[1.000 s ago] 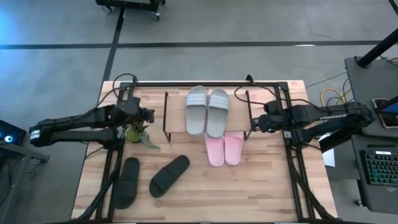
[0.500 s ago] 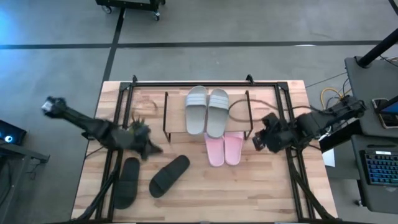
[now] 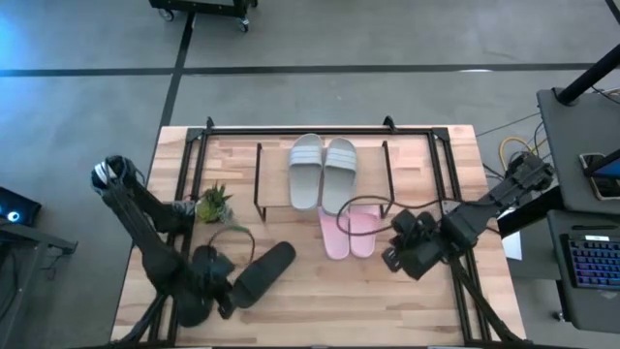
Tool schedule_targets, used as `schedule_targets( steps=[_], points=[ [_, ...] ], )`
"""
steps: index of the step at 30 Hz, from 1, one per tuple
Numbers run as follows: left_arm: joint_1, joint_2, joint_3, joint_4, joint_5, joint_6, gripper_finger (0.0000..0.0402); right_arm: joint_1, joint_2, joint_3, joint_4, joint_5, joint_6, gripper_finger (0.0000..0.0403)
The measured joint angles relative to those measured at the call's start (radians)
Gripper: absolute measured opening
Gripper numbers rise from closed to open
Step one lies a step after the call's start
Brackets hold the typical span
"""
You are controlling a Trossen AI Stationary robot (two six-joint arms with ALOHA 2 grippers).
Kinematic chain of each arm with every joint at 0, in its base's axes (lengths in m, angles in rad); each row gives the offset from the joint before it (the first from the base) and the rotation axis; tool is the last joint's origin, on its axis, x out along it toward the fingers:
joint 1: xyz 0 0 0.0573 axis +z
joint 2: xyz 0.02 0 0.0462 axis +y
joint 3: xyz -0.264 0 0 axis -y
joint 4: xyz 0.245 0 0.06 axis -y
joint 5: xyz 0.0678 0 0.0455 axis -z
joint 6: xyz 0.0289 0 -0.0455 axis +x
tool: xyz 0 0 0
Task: Pick and place slides into the shelf
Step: Move the black slide to the center of the table
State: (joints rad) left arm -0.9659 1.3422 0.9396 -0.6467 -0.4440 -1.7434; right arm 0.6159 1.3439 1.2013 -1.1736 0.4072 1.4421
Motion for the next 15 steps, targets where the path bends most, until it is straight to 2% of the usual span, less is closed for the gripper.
schedule_targets(
  steps=[9, 15],
  points=[
    [-0.086, 0.288, 0.078, 0.069, -0.007, -0.259, 0.0, 0.017, 0.103, 0.023, 0.331, -0.044, -0.149, 0.0018],
    [-0.132, 0.38, 0.129, 0.073, -0.073, -0.404, 0.0, 0.028, 0.149, 0.023, 0.42, -0.071, -0.185, 0.0018]
  ],
)
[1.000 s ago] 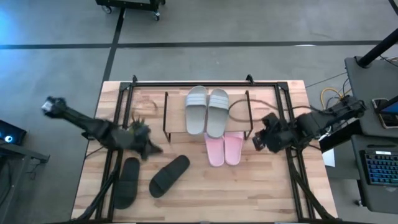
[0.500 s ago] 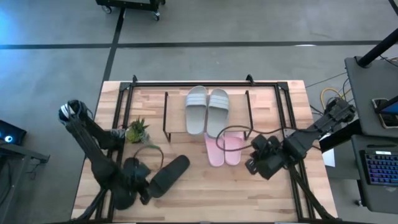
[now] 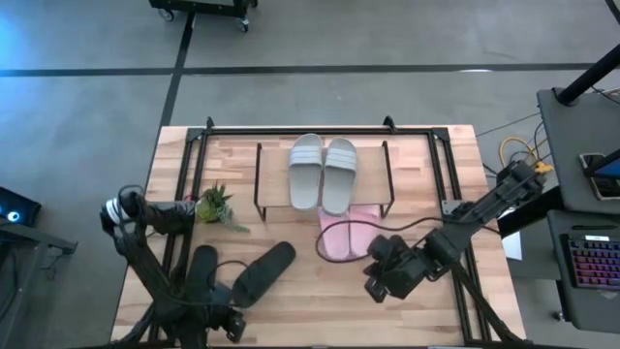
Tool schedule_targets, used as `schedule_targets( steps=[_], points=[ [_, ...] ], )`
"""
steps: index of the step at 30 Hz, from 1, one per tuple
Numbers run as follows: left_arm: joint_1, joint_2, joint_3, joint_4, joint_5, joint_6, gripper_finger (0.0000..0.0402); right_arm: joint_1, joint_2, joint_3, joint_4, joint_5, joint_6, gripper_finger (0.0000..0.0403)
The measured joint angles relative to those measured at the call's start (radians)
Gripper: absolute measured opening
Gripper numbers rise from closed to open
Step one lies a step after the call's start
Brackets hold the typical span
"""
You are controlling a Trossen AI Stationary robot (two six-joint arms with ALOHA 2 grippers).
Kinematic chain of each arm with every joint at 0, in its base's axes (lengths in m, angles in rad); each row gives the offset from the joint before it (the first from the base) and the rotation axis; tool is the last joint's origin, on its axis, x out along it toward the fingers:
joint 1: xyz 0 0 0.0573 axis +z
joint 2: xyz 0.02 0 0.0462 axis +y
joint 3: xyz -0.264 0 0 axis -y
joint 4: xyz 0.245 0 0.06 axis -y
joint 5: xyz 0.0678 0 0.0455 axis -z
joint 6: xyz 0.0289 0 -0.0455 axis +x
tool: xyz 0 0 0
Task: Pick and place slides into the shelf
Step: Move the black slide to the center of the table
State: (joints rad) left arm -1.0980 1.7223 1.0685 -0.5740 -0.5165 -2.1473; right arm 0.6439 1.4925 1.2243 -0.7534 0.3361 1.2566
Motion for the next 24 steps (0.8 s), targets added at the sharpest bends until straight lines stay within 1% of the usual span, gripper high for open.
schedule_targets(
  steps=[4, 8, 13, 18, 20, 24],
  points=[
    [-0.002, 0.005, 0.011, -0.001, -0.009, -0.002, 0.0, 0.0, 0.032, 0.0, 0.125, -0.003, -0.036, 0.0018],
    [-0.002, -0.005, 0.01, -0.044, -0.02, -0.008, 0.0, -0.016, 0.09, 0.0, 0.325, -0.005, -0.101, 0.0026],
    [-0.019, -0.006, 0.004, -0.088, -0.015, -0.017, 0.0, -0.062, 0.18, 0.0, 0.538, -0.008, -0.117, 0.0064],
    [-0.073, -0.007, 0.004, -0.126, -0.013, -0.02, 0.0, -0.114, 0.288, 0.006, 0.781, -0.059, -0.139, 0.0112],
    [-0.097, -0.008, 0.004, -0.125, -0.013, -0.021, 0.0, -0.129, 0.334, 0.039, 0.806, -0.059, -0.14, 0.0127],
    [-0.12, -0.008, -0.004, -0.148, -0.037, -0.019, 0.0, -0.164, 0.431, 0.135, 0.777, -0.049, -0.168, 0.0143]
  ],
)
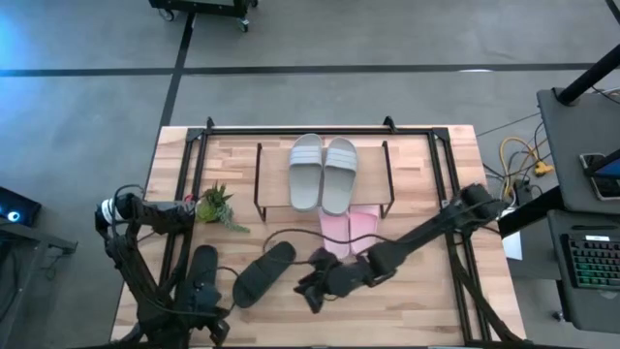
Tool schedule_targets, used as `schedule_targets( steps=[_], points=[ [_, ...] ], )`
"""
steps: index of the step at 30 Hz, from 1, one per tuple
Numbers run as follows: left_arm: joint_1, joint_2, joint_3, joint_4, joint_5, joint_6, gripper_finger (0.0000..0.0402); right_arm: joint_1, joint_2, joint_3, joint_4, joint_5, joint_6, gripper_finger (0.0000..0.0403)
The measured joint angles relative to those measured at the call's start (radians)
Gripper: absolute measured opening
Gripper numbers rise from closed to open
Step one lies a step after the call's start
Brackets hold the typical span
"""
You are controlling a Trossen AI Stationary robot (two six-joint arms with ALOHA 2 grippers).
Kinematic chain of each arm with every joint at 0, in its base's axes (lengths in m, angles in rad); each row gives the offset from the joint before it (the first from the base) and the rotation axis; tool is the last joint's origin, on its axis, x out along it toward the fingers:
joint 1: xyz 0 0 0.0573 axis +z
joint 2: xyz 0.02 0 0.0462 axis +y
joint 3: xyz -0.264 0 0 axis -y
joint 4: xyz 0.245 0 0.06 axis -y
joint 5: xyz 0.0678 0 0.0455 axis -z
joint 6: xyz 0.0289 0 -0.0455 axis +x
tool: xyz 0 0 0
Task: Pick and place slides into the shelf
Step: Move the black slide to the center of the table
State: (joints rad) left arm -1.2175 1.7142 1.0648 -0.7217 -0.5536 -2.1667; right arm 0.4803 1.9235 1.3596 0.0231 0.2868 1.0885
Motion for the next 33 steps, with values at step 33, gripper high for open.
schedule_targets(
  steps=[33],
  points=[
    [0.01, 0.005, -0.16, 0.038, -0.098, 0.034, 0.0, -0.111, 0.249, 0.255, -0.108, -0.077, 0.063, 0.0171]
  ],
)
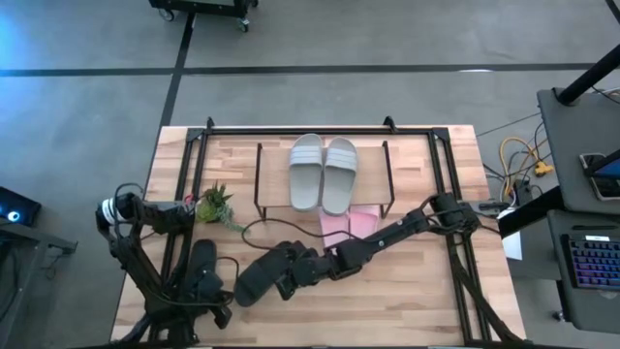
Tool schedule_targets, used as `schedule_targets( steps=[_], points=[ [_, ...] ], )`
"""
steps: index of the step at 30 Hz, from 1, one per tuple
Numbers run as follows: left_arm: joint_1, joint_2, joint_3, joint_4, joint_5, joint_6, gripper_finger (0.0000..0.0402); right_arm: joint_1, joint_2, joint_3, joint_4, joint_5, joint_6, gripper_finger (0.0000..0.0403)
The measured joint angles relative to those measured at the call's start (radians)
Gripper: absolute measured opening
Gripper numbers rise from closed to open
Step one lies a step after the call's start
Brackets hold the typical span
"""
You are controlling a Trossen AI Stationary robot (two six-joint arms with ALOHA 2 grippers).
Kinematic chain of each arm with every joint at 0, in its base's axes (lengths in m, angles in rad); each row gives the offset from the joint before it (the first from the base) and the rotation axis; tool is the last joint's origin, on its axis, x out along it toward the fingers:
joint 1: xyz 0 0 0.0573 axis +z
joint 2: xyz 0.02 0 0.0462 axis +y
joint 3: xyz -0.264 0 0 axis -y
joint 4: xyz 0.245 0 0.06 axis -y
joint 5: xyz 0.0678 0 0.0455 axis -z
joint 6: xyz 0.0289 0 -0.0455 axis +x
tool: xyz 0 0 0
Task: Pick and place slides into the shelf
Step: Move the black slide to the center of the table
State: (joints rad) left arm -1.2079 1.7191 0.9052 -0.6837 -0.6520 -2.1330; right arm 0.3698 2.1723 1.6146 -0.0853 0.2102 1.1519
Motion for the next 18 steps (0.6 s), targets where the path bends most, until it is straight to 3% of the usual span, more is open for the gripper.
schedule_targets(
  steps=[10, 18],
  points=[
    [0.104, 0.001, -0.063, 0.111, -0.067, 0.113, 0.0, 0.004, 0.0, 0.0, -0.004, 0.0, -0.001, 0.0167],
    [0.146, -0.01, -0.058, 0.119, 0.001, 0.203, 0.0, 0.008, 0.0, 0.0, -0.146, 0.009, -0.008, 0.0174]
  ],
)
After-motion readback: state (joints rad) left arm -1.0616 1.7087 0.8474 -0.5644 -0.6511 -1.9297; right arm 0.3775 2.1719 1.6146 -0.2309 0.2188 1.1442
